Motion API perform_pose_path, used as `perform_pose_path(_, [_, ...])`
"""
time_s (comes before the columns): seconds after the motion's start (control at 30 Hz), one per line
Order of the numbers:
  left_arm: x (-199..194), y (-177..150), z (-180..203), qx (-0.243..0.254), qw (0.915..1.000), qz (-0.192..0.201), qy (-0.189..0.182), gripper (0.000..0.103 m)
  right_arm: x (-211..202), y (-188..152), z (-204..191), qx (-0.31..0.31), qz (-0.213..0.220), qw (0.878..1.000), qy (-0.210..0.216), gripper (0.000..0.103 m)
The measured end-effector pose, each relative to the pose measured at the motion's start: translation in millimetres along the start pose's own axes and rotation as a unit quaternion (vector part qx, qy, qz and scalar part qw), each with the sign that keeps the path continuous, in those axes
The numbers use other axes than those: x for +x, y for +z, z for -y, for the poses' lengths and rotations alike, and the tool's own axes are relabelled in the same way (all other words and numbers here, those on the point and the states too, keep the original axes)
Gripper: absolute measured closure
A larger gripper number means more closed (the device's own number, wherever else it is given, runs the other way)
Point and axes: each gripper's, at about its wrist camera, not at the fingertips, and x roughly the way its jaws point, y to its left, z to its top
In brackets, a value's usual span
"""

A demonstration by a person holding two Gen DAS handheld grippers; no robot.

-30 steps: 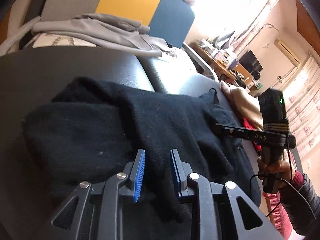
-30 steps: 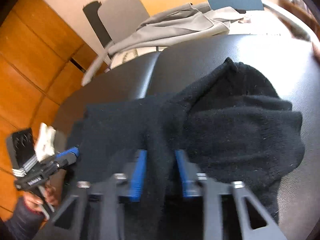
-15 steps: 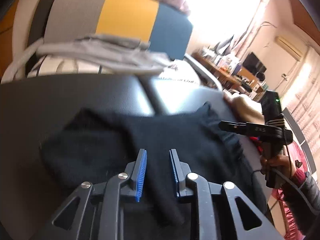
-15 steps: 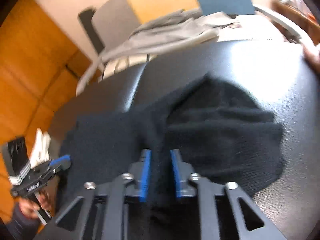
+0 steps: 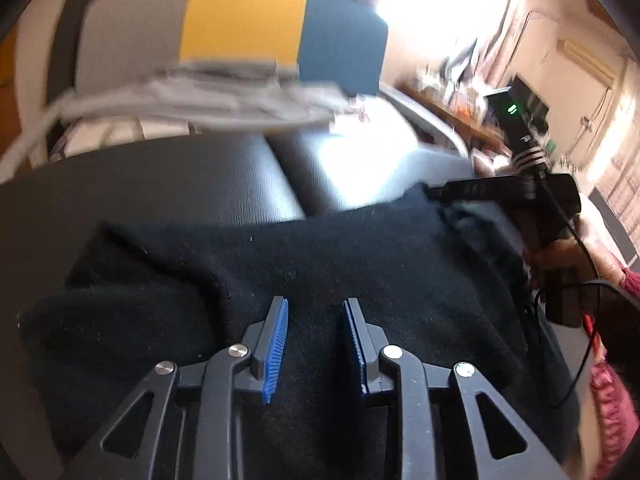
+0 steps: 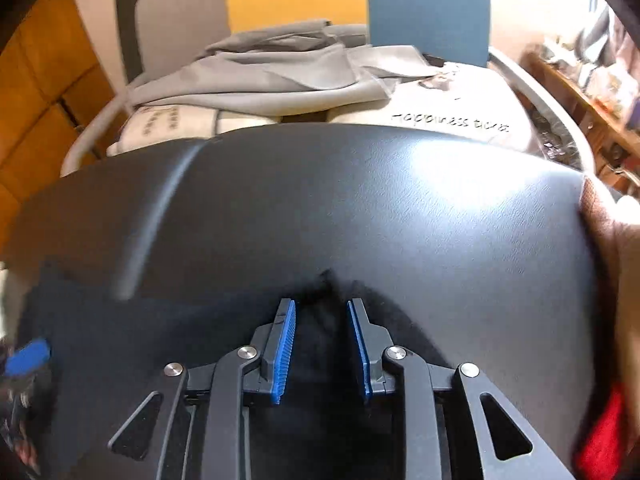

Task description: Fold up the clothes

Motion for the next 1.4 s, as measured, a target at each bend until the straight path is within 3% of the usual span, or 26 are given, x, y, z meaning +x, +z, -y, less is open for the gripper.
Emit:
perform_pose_path(0.13, [1, 1, -6, -0.017, 0.9998, 0.002, -0.011, 0.075, 3, 1, 2, -0.007, 0.018, 1.0, -0.012, 0.077])
perform_pose_path(0.37, [-4, -1, -27, -0.033, 0.9971, 0.003, -0.069, 0.076, -28, -10, 12, 0.04, 0.034, 0.998, 0.041, 0.074])
perform_pose_path(0.47, [-4, 1, -29, -0.015, 0.997, -0.004, -0.076, 0.076, -64, -30, -1, 0.018, 0.053, 0.995, 0.086, 0.073])
perform_pose_path(0.6, [-2, 8, -27, 0.025, 0.9968, -0.012, -0.074, 0.076, -100, -73, -44, -0.067, 0.043, 0.985, 0.152, 0.072])
perform_pose_path(0.73, [-2, 9, -33, 0.036, 0.9958, -0.012, -0.083, 0.076, -95, -109, -78, -0.129, 0.017, 0.984, 0.122, 0.072])
perform_pose_path(0.83, [-1, 11, -40, 0.041, 0.9946, -0.015, -0.094, 0.081, -79, -125, -83, -0.14, 0.0, 0.985, 0.1, 0.071])
perform_pose_path(0.97, [5, 16, -48, 0.043, 0.9931, -0.016, -0.108, 0.084, -79, -133, -80, -0.139, 0.009, 0.986, 0.086, 0.071])
perform_pose_path(1.07, [12, 26, -50, 0.067, 0.9923, -0.019, -0.102, 0.085, -77, -136, -77, -0.136, 0.018, 0.987, 0.081, 0.071])
perform_pose_path(1.23, [17, 41, -39, 0.13, 0.9898, -0.028, -0.053, 0.084, -74, -123, -69, -0.088, 0.024, 0.99, 0.107, 0.071])
perform_pose_path(1.27, [14, 41, -35, 0.133, 0.99, -0.029, -0.04, 0.082, -76, -121, -70, -0.078, 0.022, 0.991, 0.111, 0.068])
perform_pose_path(1.3, [6, 38, -30, 0.132, 0.9908, -0.025, -0.019, 0.071, -79, -119, -71, -0.068, 0.021, 0.991, 0.114, 0.064])
perform_pose_path(1.33, [-3, 34, -26, 0.127, 0.9916, -0.022, -0.001, 0.07, -86, -122, -73, -0.064, 0.026, 0.99, 0.12, 0.059])
perform_pose_path(1.4, [-26, 20, -24, 0.095, 0.9952, -0.013, 0.017, 0.07, -103, -133, -75, -0.062, 0.035, 0.989, 0.13, 0.036])
